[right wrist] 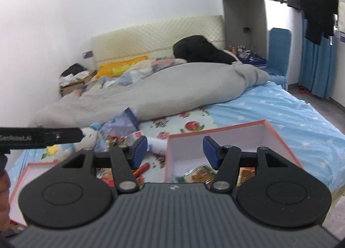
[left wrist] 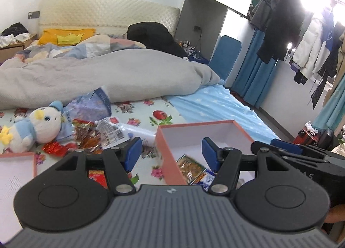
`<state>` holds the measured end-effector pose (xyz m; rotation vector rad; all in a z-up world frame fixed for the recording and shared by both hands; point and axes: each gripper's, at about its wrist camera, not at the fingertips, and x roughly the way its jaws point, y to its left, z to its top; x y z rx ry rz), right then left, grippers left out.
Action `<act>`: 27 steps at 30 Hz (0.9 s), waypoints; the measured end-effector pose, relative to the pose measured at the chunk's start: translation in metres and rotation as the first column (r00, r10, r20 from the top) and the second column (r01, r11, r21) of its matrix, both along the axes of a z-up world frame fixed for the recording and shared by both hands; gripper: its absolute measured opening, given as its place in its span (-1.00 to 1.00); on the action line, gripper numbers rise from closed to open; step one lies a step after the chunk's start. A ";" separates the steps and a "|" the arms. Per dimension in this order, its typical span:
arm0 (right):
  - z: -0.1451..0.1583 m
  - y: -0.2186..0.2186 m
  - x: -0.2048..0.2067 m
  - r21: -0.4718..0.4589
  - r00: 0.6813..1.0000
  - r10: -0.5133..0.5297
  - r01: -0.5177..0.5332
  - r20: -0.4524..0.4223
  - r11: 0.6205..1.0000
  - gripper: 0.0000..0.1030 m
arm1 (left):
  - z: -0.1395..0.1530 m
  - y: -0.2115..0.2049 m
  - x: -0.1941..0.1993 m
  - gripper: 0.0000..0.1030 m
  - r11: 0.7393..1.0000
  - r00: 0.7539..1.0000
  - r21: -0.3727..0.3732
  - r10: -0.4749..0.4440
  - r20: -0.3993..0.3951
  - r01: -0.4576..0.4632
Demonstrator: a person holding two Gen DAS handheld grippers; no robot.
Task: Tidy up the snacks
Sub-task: 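Move both tools back toward the remaining snack pile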
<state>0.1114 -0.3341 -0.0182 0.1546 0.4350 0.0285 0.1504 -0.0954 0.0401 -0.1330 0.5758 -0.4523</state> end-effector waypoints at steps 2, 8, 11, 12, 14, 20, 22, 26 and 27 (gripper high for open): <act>-0.005 0.009 -0.001 0.019 1.000 0.019 -0.019 -0.003 1.000 0.16 | -0.005 0.007 -0.005 0.30 1.000 1.000 0.010 0.014 0.002 -0.014; -0.018 0.037 -0.008 0.027 0.998 0.068 -0.067 -0.016 0.997 0.16 | -0.025 0.035 -0.019 0.30 0.998 0.998 0.005 0.061 -0.010 -0.061; -0.023 0.049 -0.012 0.029 0.996 0.090 -0.089 -0.014 0.996 0.16 | -0.035 0.050 -0.025 0.30 0.996 0.995 -0.009 0.093 -0.025 -0.093; -0.026 0.053 -0.014 0.033 0.995 0.096 -0.096 -0.013 0.995 0.16 | -0.038 0.054 -0.027 0.30 0.995 0.994 -0.009 0.103 -0.030 -0.103; -0.031 0.059 -0.016 0.036 0.994 0.110 -0.110 -0.013 0.993 0.16 | -0.045 0.062 -0.033 0.30 0.993 0.992 -0.013 0.120 -0.037 -0.121; -0.048 0.076 -0.023 0.046 0.987 0.156 -0.154 -0.034 0.987 0.15 | -0.070 0.080 -0.048 0.30 0.985 0.982 -0.002 0.175 -0.071 -0.175; -0.053 0.079 -0.026 0.053 0.984 0.173 -0.171 -0.038 0.984 0.15 | -0.077 0.084 -0.053 0.30 0.982 0.979 0.001 0.190 -0.075 -0.190; -0.065 0.086 -0.030 0.061 0.978 0.200 -0.196 -0.054 0.979 0.15 | -0.094 0.091 -0.061 0.30 0.977 0.973 0.006 0.213 -0.092 -0.214; -0.068 0.088 -0.031 0.059 0.976 0.207 -0.203 -0.062 0.977 0.16 | -0.098 0.092 -0.062 0.30 0.976 0.971 0.005 0.215 -0.100 -0.216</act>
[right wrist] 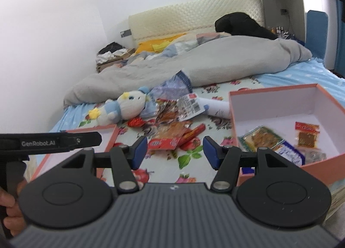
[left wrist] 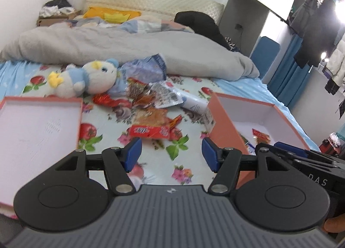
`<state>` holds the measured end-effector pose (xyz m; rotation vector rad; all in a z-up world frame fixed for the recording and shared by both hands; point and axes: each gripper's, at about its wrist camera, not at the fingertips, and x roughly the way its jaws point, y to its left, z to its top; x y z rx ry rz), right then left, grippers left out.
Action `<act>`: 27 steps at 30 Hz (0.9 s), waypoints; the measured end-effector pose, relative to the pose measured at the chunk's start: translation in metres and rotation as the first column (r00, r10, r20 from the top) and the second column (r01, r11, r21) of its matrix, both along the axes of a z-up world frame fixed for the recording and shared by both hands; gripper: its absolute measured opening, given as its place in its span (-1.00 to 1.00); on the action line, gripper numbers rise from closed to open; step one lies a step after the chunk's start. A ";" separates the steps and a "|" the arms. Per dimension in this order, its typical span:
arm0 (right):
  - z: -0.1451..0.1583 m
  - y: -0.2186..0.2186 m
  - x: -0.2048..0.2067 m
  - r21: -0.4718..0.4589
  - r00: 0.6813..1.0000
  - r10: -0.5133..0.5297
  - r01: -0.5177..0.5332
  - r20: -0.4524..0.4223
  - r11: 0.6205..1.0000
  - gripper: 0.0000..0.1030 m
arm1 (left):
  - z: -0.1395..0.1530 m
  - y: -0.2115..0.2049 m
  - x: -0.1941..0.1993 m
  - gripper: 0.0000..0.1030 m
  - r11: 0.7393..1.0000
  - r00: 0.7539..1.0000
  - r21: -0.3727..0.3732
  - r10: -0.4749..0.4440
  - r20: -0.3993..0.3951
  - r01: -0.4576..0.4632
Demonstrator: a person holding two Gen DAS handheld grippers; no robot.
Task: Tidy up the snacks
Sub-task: 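Move both tools back toward the remaining snack pile, then lower the left tool onto an orange snack packet while the right tool approaches a red sausage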
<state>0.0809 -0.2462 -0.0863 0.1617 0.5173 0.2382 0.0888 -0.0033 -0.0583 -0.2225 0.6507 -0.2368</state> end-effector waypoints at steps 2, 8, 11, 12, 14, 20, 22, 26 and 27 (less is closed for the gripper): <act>-0.006 0.003 -0.001 -0.008 1.000 0.009 -0.009 -0.013 1.000 0.16 | -0.011 0.005 -0.001 0.30 1.000 1.000 -0.009 0.007 -0.023 -0.008; -0.021 0.012 -0.004 -0.018 0.999 0.016 -0.017 -0.048 1.000 0.15 | -0.036 0.017 -0.005 0.30 0.999 0.997 -0.027 0.016 -0.073 -0.018; -0.030 0.018 -0.003 -0.022 0.997 0.020 -0.022 -0.072 1.000 0.15 | -0.048 0.024 -0.004 0.30 0.999 0.995 -0.038 0.028 -0.101 -0.032; -0.033 0.019 -0.001 -0.019 0.996 0.020 -0.021 -0.084 1.000 0.15 | -0.051 0.026 -0.003 0.30 0.998 0.994 -0.043 0.031 -0.109 -0.036; -0.036 0.021 0.001 -0.015 0.995 0.022 -0.024 -0.096 1.000 0.15 | -0.056 0.030 0.000 0.30 0.998 0.992 -0.052 0.036 -0.121 -0.043; -0.047 0.026 0.018 -0.022 0.993 0.015 -0.017 -0.118 1.000 0.15 | -0.071 0.038 0.019 0.30 0.997 0.988 -0.066 0.039 -0.150 -0.050; -0.051 0.027 0.028 -0.023 0.992 0.006 -0.008 -0.128 1.000 0.15 | -0.077 0.040 0.030 0.30 0.996 0.986 -0.068 0.038 -0.161 -0.050; -0.061 0.028 0.051 -0.027 0.990 0.002 -0.005 -0.141 1.000 0.15 | -0.091 0.040 0.054 0.30 0.996 0.982 -0.069 0.040 -0.183 -0.053; -0.063 0.028 0.057 -0.030 0.989 0.002 -0.006 -0.145 1.000 0.15 | -0.094 0.040 0.061 0.30 0.996 0.981 -0.067 0.041 -0.187 -0.055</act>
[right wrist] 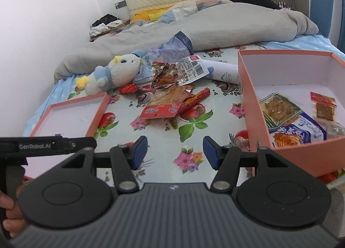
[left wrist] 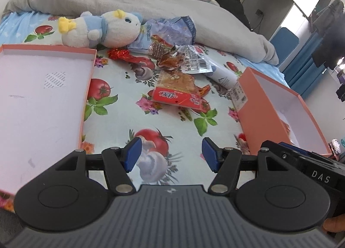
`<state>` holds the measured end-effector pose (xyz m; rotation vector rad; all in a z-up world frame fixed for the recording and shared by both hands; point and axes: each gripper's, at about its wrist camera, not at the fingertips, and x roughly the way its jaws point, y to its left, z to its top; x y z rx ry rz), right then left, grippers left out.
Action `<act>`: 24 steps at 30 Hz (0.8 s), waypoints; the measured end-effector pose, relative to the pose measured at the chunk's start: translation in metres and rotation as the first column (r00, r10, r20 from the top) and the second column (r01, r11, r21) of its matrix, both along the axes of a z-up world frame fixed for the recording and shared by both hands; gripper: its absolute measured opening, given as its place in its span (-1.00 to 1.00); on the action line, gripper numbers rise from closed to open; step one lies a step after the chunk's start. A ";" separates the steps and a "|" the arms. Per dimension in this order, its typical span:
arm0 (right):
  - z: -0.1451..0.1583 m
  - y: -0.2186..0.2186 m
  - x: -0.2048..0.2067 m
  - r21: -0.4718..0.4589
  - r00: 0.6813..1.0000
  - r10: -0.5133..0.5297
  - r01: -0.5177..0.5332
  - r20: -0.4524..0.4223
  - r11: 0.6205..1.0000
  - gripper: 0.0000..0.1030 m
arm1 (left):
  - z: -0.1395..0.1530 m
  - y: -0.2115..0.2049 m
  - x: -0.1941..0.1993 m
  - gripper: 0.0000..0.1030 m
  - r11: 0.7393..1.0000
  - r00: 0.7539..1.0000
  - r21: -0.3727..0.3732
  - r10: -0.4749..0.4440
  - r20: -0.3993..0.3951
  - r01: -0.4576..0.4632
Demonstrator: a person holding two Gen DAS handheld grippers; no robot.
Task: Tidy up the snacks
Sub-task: 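Lower the left tool onto an orange snack packet while the right tool approaches a red sausage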
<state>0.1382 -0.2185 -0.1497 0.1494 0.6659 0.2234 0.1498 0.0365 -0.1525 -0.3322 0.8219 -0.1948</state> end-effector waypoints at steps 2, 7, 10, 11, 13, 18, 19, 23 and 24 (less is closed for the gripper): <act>-0.006 0.001 0.013 -0.008 1.000 0.003 -0.003 -0.006 1.000 0.15 | -0.007 0.000 0.013 0.30 1.000 1.000 -0.002 0.001 -0.010 -0.001; -0.021 0.005 0.046 -0.030 1.000 0.001 -0.002 -0.025 1.000 0.15 | -0.026 0.001 0.045 0.30 1.000 1.000 -0.019 0.001 -0.031 -0.001; -0.031 0.009 0.066 -0.028 0.999 -0.002 0.001 -0.035 1.000 0.15 | -0.037 0.001 0.065 0.30 1.000 0.999 -0.022 0.001 -0.034 -0.002; -0.034 0.010 0.072 -0.029 0.999 -0.007 0.006 -0.039 1.000 0.15 | -0.039 0.002 0.070 0.30 1.000 0.999 -0.021 0.002 -0.035 -0.003; -0.041 0.011 0.088 -0.021 0.999 -0.021 0.020 -0.049 1.000 0.15 | -0.043 0.002 0.084 0.30 1.000 0.999 -0.023 -0.003 -0.034 0.002; -0.057 0.014 0.123 -0.026 0.996 -0.059 0.057 -0.071 0.998 0.13 | -0.056 0.005 0.118 0.31 0.999 0.999 -0.031 -0.017 -0.048 0.015; -0.059 0.014 0.130 -0.033 0.995 -0.069 0.067 -0.073 0.997 0.13 | -0.059 0.005 0.126 0.31 0.999 0.998 -0.035 -0.022 -0.053 0.021; -0.072 0.015 0.157 -0.067 0.992 -0.101 0.096 -0.079 0.993 0.13 | -0.071 0.006 0.155 0.31 0.998 0.997 -0.046 -0.040 -0.065 0.037; -0.075 0.014 0.162 -0.072 0.991 -0.105 0.099 -0.082 0.992 0.13 | -0.074 0.005 0.164 0.31 0.998 0.997 -0.047 -0.042 -0.067 0.039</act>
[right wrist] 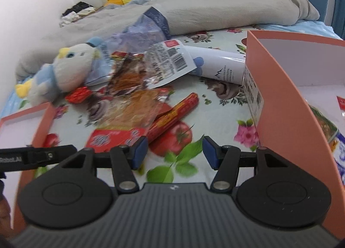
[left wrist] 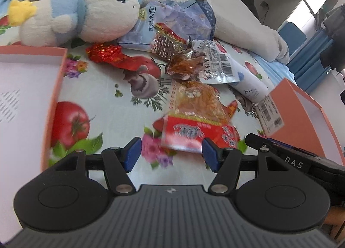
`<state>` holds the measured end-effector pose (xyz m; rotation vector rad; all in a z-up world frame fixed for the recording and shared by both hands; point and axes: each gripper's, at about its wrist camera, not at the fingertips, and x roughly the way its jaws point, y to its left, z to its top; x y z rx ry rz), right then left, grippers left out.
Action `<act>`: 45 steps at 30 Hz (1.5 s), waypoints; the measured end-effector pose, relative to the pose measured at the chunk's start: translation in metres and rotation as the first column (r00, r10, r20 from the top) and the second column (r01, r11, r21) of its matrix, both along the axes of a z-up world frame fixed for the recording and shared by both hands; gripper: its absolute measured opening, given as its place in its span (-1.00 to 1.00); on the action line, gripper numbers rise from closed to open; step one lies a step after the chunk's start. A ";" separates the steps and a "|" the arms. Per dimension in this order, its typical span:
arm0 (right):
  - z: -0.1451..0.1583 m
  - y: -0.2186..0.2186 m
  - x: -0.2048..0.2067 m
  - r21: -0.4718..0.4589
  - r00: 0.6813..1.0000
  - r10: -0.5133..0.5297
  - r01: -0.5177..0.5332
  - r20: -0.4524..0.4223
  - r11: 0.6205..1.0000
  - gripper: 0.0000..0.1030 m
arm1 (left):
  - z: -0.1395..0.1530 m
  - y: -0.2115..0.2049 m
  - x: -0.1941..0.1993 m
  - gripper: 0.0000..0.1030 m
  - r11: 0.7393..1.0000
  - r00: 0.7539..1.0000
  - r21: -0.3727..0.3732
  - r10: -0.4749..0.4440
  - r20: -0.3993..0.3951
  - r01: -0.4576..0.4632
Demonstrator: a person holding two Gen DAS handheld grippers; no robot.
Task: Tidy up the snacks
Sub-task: 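Lower the left tool onto an orange snack packet while the right tool approaches a red sausage, then grasp the orange snack packet with the left tool while the right tool grasps the red sausage stick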
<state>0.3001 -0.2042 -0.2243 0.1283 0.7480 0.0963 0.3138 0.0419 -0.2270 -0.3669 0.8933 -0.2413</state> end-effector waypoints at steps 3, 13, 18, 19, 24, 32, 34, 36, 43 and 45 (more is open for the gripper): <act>-0.010 0.000 0.016 -0.018 1.000 -0.016 0.016 -0.015 1.000 0.13 | -0.007 0.000 0.019 0.31 1.000 1.000 -0.013 -0.004 -0.004 0.004; -0.017 0.000 0.044 0.099 0.999 -0.008 0.012 -0.037 0.995 0.15 | -0.023 -0.001 0.073 0.66 0.999 0.999 -0.033 -0.029 -0.022 0.028; -0.026 0.004 0.055 0.132 0.996 -0.006 0.018 -0.087 0.991 0.15 | -0.030 -0.001 0.088 0.66 0.992 0.998 -0.111 -0.067 -0.010 0.066; -0.026 0.005 0.057 0.131 0.996 -0.001 0.013 -0.089 0.991 0.15 | -0.030 -0.002 0.091 0.66 0.991 0.997 -0.108 -0.078 -0.002 0.078; -0.029 0.020 0.063 0.047 0.993 0.059 -0.054 -0.103 0.997 0.18 | -0.030 -0.009 0.107 0.67 0.987 0.990 -0.077 -0.139 0.011 0.140; -0.029 0.030 0.064 -0.014 0.990 0.100 -0.102 -0.099 0.995 -0.22 | -0.029 -0.036 0.126 0.88 0.969 0.970 0.029 -0.245 0.009 0.244; -0.028 0.028 0.064 -0.013 0.990 0.095 -0.097 -0.102 0.995 -0.39 | -0.028 -0.042 0.128 0.89 0.967 0.969 0.058 -0.247 0.016 0.246; -0.027 0.026 0.063 -0.012 0.990 0.089 -0.091 -0.105 0.996 -0.49 | -0.028 -0.051 0.129 0.89 0.959 0.965 0.123 -0.260 0.027 0.255; -0.027 0.018 0.057 -0.021 0.991 0.078 -0.081 -0.107 0.997 -0.52 | -0.030 -0.068 0.135 0.88 0.944 0.957 0.175 -0.288 0.026 0.280; -0.027 0.017 0.055 -0.022 0.991 0.077 -0.080 -0.107 0.997 -0.52 | -0.031 -0.073 0.136 0.80 0.942 0.959 0.200 -0.280 0.028 0.269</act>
